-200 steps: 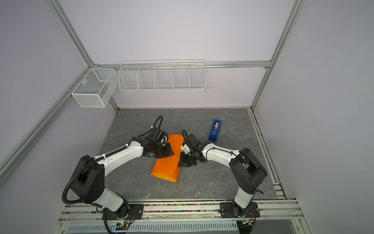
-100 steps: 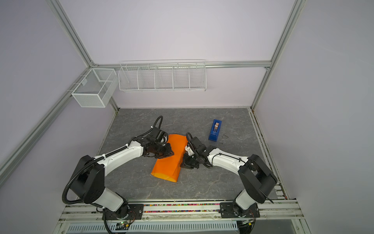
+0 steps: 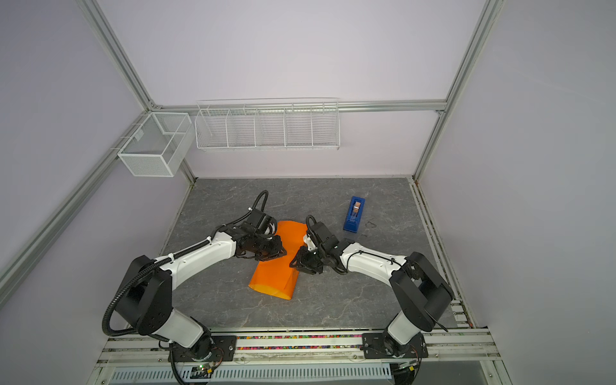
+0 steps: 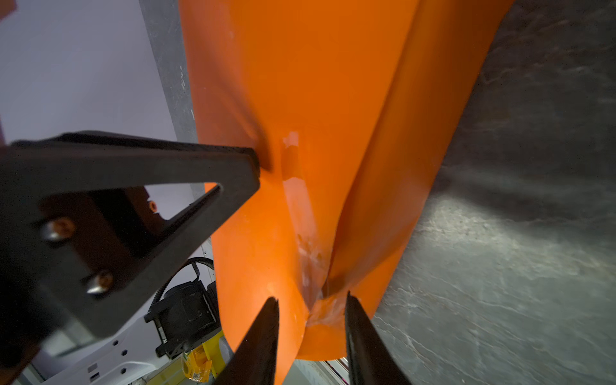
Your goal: Wrap the gift box in paper
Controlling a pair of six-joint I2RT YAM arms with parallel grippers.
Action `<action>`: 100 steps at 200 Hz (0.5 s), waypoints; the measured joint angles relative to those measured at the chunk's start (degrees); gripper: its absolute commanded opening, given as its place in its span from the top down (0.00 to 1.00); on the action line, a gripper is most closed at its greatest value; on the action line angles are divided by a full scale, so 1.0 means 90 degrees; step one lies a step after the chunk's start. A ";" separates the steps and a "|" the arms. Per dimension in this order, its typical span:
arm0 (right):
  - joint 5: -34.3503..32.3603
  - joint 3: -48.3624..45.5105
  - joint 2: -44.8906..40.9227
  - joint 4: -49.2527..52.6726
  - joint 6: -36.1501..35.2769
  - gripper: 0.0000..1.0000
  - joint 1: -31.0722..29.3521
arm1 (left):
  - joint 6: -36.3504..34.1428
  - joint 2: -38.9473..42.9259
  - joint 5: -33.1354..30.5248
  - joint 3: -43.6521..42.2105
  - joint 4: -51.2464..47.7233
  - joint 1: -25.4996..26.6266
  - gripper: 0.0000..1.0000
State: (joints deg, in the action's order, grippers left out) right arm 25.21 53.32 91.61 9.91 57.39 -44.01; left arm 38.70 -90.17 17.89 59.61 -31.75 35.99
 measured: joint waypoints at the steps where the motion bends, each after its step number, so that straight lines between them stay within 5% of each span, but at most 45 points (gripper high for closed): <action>1: 0.0002 0.0000 0.0005 0.0000 0.0024 0.73 0.0000 | 0.0000 0.0000 0.0000 0.0000 0.0000 0.0000 0.81; 57: -0.0034 0.0007 0.0039 0.0051 0.0080 0.92 0.0005 | 0.0000 0.0000 -0.0002 0.0000 0.0000 0.0000 0.81; 100: -0.0041 0.0049 0.0036 0.0138 0.0051 0.93 0.0005 | 0.0002 0.0000 -0.0002 0.0000 0.0000 0.0000 0.81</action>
State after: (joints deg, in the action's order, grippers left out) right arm 24.84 53.76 91.94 11.16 57.84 -43.97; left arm 38.72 -90.17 17.87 59.61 -31.75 35.99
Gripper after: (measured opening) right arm 0.069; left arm 0.187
